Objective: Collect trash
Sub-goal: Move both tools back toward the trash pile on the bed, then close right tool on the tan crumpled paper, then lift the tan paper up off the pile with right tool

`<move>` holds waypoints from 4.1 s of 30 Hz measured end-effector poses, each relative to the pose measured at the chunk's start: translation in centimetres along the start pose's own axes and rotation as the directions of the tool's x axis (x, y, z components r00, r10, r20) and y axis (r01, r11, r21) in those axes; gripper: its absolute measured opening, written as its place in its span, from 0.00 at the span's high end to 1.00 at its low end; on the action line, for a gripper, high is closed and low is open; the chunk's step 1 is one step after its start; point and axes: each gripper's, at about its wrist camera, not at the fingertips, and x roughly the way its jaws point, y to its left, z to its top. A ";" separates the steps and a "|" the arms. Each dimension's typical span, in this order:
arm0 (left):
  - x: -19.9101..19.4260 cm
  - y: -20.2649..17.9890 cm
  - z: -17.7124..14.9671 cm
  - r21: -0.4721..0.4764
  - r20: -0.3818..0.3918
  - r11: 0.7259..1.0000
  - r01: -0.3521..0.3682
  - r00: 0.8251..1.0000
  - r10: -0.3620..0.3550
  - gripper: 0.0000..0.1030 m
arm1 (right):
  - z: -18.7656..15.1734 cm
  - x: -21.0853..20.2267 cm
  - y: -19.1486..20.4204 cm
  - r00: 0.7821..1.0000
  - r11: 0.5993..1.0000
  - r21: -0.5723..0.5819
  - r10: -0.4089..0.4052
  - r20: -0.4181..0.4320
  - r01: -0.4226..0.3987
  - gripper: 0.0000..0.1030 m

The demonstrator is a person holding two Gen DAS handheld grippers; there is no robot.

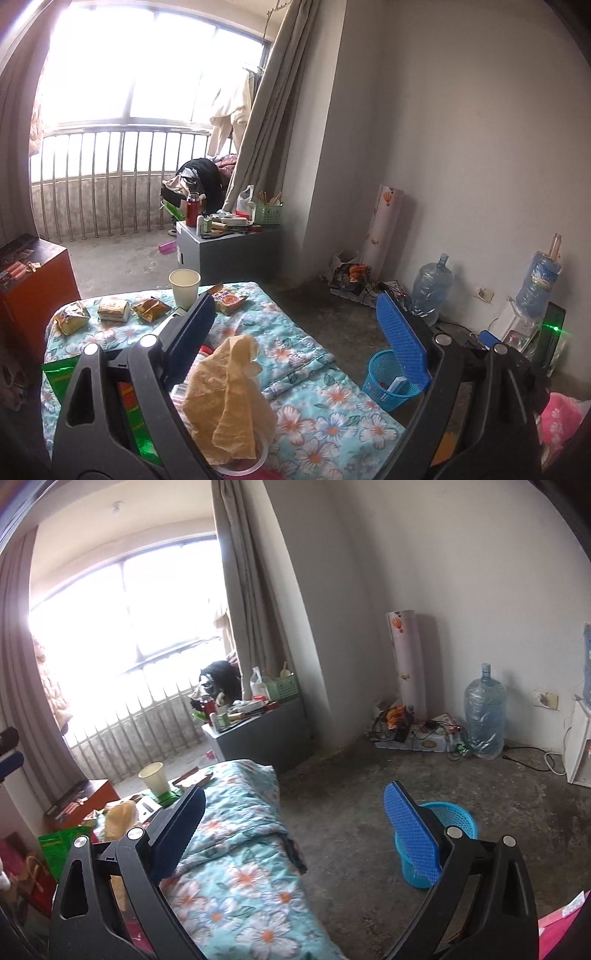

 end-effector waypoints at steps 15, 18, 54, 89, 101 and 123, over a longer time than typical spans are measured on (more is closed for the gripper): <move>-4.4 6.2 -3.5 -0.037 0.013 0.992 -0.118 0.993 0.118 0.18 | -1.7 0.9 2.5 0.968 0.975 0.039 0.222 -0.121 -0.219 0.08; -4.3 7.2 -4.6 -0.044 -0.009 0.990 -0.132 0.991 0.131 0.18 | -2.2 1.5 3.6 0.954 0.965 0.035 0.262 -0.148 -0.259 0.08; 0.9 12.1 -13.2 -0.158 -0.177 0.983 -0.093 0.982 0.064 0.18 | -4.3 17.8 23.8 0.752 0.828 -0.212 0.325 -0.573 -0.519 0.73; 2.1 10.8 -14.1 -0.181 -0.231 0.983 -0.039 0.973 -0.004 0.18 | -3.9 20.8 23.2 0.681 0.831 -0.093 0.379 -0.627 -0.548 0.65; 2.1 11.1 -14.5 -0.187 -0.240 0.982 -0.038 0.971 -0.008 0.18 | 0.7 14.1 23.9 0.681 0.722 -0.077 0.604 -0.414 -0.688 0.95; 1.9 5.2 -14.3 0.035 -0.246 0.997 0.063 0.968 -0.052 0.19 | 1.8 6.6 8.1 0.868 0.889 0.031 0.453 -0.201 -0.457 0.95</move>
